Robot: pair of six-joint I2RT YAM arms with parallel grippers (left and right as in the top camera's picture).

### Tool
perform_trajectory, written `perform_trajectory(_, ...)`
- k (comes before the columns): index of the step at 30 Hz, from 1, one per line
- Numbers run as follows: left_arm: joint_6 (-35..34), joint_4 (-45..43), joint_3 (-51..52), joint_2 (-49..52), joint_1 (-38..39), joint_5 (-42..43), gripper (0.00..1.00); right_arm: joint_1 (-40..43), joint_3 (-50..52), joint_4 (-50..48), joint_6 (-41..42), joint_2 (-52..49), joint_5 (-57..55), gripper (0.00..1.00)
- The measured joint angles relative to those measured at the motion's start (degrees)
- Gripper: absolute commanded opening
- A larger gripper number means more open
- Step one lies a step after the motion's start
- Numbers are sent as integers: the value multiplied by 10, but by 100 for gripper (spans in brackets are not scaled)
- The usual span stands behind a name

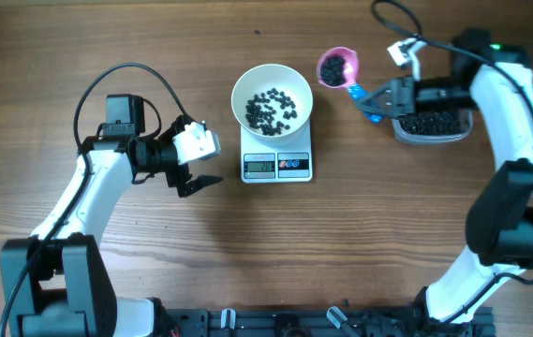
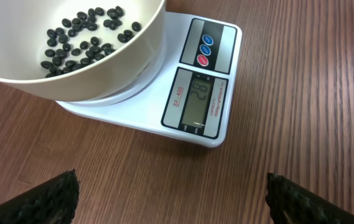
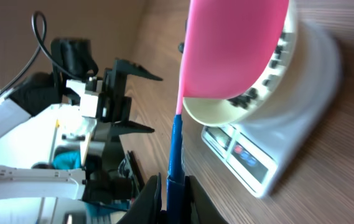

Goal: Scoop item into bowl and weigh 150g on scale
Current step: 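Carry the scoop over the bowl and pour the beans in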

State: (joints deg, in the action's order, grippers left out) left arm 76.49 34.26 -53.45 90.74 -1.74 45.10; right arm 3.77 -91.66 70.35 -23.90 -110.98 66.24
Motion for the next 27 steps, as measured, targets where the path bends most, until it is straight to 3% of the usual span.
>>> perform_trajectory(6,0,0,0,0,0,0,100,-129,0,-75,147,0,-93,4)
perform_trajectory(10,0,0,0,0,0,0,100,-200,-7,-83,196,0,-270,4)
perform_trajectory(18,0,0,0,0,0,0,100,-329,-97,-95,197,0,-597,4)
perform_trajectory(27,0,0,0,0,0,0,100,-427,-99,-92,158,0,-841,4)
